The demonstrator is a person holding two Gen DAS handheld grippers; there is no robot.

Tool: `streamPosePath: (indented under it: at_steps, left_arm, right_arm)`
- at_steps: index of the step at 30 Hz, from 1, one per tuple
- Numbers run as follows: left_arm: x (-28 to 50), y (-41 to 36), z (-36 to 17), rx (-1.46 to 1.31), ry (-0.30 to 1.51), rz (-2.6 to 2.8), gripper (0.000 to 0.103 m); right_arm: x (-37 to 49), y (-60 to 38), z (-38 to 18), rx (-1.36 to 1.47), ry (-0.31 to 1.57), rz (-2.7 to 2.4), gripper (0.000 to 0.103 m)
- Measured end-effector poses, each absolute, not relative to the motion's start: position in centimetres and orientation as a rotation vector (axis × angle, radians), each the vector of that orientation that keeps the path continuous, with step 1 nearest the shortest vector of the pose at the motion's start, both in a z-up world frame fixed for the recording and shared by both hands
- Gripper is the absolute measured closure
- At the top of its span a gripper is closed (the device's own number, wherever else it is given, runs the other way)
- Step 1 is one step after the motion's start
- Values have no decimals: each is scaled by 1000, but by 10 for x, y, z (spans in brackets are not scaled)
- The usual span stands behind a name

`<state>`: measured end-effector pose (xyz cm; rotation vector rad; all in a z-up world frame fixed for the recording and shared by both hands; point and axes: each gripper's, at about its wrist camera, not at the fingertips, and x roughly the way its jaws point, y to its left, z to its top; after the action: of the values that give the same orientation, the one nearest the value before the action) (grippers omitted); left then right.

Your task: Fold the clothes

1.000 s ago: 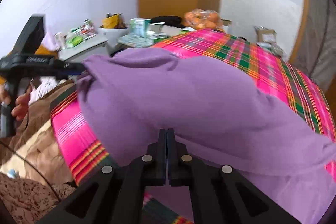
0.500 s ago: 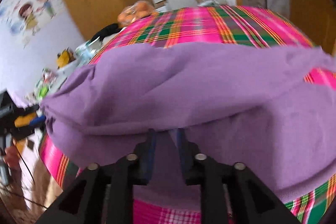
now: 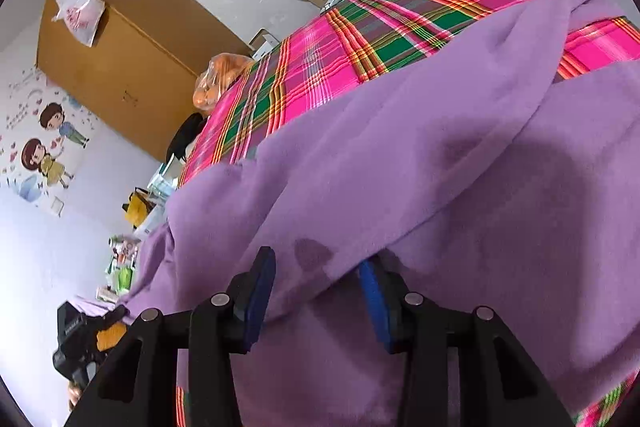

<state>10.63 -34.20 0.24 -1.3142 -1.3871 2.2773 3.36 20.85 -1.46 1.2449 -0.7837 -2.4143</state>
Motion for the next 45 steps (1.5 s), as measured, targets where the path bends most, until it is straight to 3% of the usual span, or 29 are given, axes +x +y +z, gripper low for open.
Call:
streamPosePath:
  at_steps: [3,5,6,10,19,33,45]
  left_arm:
    - [102,-343,-1,-1331,-1414,2267,52]
    - [100,-344,-2,-1334,-1443,2252,52]
    - [98,-345,-2,-1338,-1448,2249,52]
    - [94,-344,-1,-1359,-1466,2242,52]
    - [102,-346,-1,-1358,-1523,2235,52]
    - [109,-353,-6,-1302,-1734,2174,52]
    - [104,-347,0,-1338,-1694,2224,54]
  right_arm:
    - [27,208,-14,1257,-785,-2438,65]
    - [27,208,-14,1284,-759,-2479,88]
    - [28,209,-15,1299,-754,-2494,92]
    - [30,213,-16,1303,-783,-2480,98]
    - [51,223,14,1120,-755,-2508,100]
    - [63,220,-6,1194,-631,-2519,100]
    - [62,224,-15,1215,-660,-2498,100]
